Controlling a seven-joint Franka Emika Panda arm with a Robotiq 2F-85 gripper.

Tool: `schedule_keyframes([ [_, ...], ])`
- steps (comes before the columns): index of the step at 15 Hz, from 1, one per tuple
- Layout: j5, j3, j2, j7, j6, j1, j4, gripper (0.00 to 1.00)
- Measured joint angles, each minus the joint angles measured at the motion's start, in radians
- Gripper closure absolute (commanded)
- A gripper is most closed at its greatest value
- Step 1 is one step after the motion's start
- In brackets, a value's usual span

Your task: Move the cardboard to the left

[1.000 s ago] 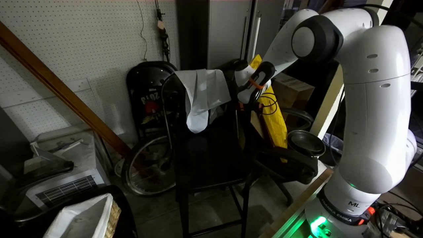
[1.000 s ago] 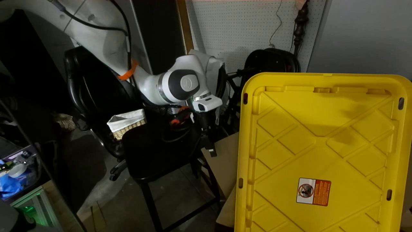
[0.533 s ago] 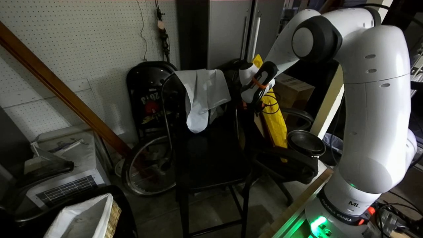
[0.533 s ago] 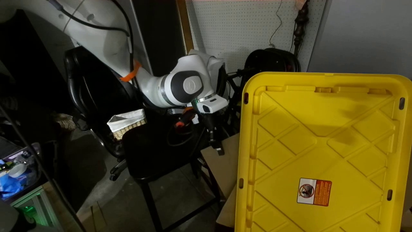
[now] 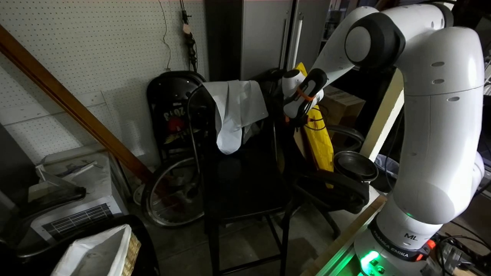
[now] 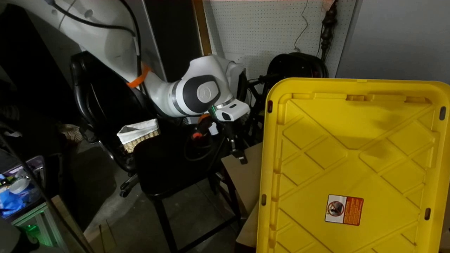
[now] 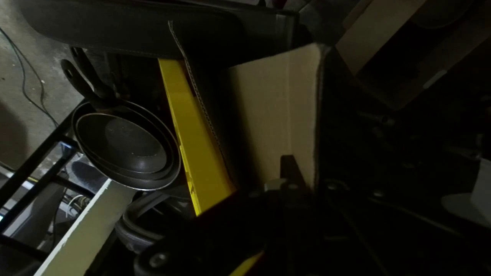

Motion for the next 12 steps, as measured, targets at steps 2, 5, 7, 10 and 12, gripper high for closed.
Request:
schedule_keyframes([
  [2, -0.002, -0.012, -0.040, -0.021, 0.026, 0.003, -0.022, 0.99],
  [5, -0.027, -0.034, -0.118, -0.039, 0.048, 0.011, -0.055, 0.99],
  [7, -0.070, -0.048, -0.166, -0.039, 0.048, 0.013, -0.078, 0.99],
  [10, -0.161, -0.064, -0.229, -0.023, 0.049, 0.012, -0.108, 0.99],
  [12, -0.246, -0.066, -0.268, 0.008, 0.049, 0.008, -0.121, 0.99],
])
